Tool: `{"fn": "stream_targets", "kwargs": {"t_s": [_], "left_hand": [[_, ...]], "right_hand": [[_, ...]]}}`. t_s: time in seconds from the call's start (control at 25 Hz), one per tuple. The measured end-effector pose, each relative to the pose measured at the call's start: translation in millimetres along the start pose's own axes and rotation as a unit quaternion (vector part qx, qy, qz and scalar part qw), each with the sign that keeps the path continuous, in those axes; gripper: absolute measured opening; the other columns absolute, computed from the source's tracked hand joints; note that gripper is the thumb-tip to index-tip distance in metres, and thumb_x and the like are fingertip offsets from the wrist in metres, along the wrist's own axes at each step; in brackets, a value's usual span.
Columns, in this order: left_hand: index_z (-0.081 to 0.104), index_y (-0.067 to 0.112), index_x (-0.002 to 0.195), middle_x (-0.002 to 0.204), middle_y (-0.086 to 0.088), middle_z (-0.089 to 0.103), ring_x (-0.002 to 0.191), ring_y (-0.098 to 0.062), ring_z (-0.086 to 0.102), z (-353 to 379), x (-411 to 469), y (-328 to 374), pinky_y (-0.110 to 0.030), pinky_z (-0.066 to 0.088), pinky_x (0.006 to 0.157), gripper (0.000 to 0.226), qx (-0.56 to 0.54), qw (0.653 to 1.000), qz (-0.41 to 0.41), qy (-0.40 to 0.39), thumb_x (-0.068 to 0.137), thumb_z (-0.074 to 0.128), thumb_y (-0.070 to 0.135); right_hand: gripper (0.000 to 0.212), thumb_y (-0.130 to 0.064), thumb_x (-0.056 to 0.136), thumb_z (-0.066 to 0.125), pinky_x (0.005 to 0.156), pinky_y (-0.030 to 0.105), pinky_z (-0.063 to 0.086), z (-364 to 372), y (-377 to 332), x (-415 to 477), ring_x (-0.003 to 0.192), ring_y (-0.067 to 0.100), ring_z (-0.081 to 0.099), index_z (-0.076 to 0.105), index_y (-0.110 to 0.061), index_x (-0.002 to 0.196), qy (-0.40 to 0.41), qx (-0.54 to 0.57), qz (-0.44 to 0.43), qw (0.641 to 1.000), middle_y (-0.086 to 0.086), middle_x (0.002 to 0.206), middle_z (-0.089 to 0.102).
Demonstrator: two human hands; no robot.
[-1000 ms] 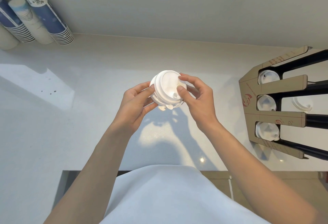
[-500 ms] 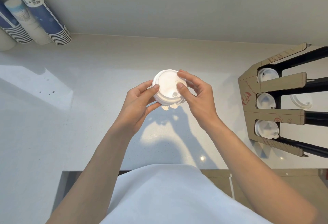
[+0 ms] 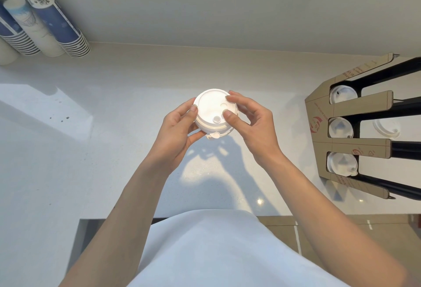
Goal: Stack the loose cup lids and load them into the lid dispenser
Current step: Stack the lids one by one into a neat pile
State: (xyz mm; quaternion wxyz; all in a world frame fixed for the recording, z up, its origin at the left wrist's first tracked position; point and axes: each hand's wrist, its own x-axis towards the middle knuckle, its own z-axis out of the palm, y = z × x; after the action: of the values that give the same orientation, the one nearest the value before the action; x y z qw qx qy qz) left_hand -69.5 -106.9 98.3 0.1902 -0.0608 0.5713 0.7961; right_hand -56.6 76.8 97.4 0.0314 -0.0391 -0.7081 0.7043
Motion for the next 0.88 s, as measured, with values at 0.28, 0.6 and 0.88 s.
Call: {"fn": "stream_targets", "kwargs": {"t_s": [0.28,0.6,0.88], "left_hand": [[0.062,0.02,0.134,0.129,-0.014,0.068,0.114,-0.02,0.069,5,-5,5,-0.032,0.057,0.092,0.035,0.016,0.999,0.021,-0.02,0.099,0.061,0.022],[0.055,0.014,0.141,0.136,-0.016,0.064,0.119,-0.022,0.066,5,-6,5,-0.034,0.057,0.095,0.038,0.009,1.0,0.02,-0.016,0.103,0.051,0.01],[0.052,0.012,0.143,0.134,-0.017,0.065,0.121,-0.027,0.065,4,-5,3,-0.035,0.058,0.094,0.039,0.015,1.0,0.02,-0.004,0.104,0.05,0.011]], "right_hand": [[0.029,-0.007,0.084,0.076,0.083,0.011,0.05,3,-1,-3,0.126,0.014,0.059,0.071,-0.018,0.11,0.013,0.008,-0.004,1.0,0.0,0.134,0.063],[0.031,-0.007,0.081,0.078,0.085,0.019,0.054,3,-1,-6,0.126,0.013,0.057,0.07,-0.026,0.103,0.007,0.005,-0.027,1.0,-0.005,0.131,0.059],[0.034,-0.012,0.079,0.081,0.088,0.025,0.057,7,4,-13,0.125,0.009,0.056,0.068,-0.027,0.106,0.025,-0.021,-0.04,0.999,-0.006,0.13,0.056]]}}
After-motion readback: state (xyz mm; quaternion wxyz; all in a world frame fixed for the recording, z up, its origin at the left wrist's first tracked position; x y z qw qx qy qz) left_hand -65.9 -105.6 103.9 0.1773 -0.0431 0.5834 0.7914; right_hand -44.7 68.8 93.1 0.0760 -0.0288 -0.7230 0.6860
